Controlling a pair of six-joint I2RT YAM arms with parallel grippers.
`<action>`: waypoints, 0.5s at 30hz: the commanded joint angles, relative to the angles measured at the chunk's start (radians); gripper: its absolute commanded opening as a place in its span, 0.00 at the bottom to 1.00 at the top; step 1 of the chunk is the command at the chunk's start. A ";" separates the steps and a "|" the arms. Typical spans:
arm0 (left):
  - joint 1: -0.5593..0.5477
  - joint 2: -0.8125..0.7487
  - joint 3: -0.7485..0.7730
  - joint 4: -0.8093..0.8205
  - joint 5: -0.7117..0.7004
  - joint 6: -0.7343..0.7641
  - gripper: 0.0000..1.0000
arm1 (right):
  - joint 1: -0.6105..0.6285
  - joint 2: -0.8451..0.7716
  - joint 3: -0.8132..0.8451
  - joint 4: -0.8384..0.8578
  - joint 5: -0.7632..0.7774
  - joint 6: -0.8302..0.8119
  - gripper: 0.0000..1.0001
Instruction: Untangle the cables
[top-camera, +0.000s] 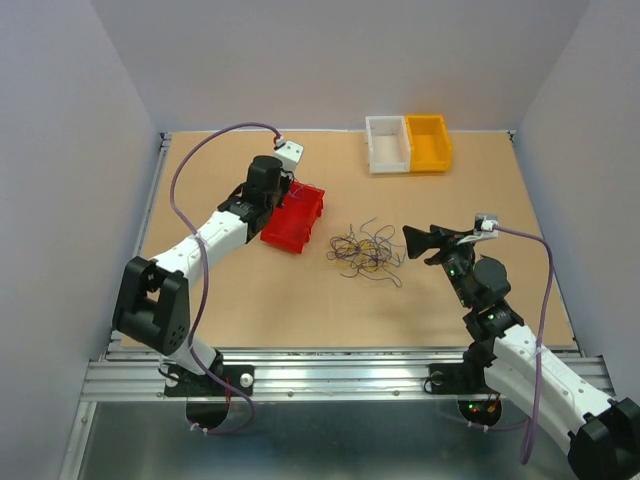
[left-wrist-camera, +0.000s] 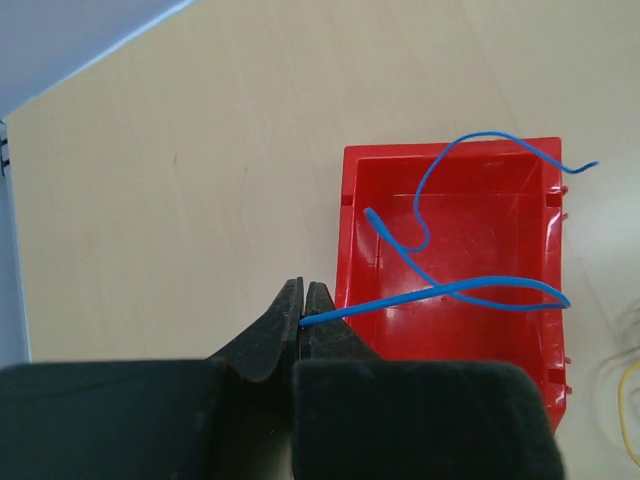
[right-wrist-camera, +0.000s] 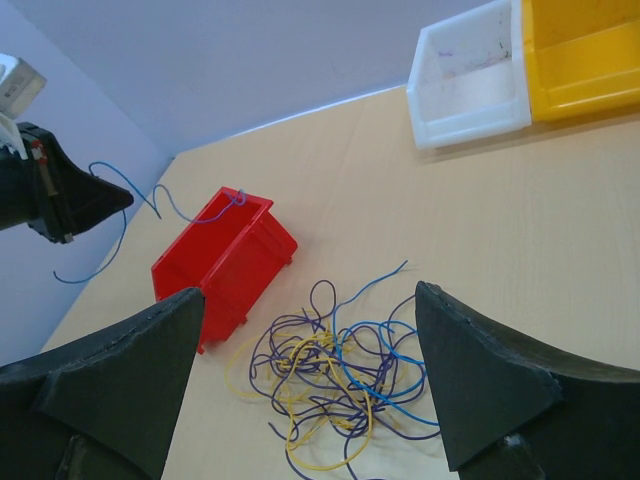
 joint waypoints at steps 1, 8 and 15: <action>0.001 0.029 0.035 0.050 -0.097 -0.071 0.00 | -0.005 -0.012 0.008 0.056 0.000 -0.011 0.91; 0.000 0.094 0.075 -0.015 -0.183 -0.143 0.00 | -0.004 -0.006 0.011 0.055 0.000 -0.008 0.91; -0.019 0.177 0.118 -0.055 -0.140 -0.199 0.00 | -0.005 0.000 0.014 0.053 0.003 -0.007 0.91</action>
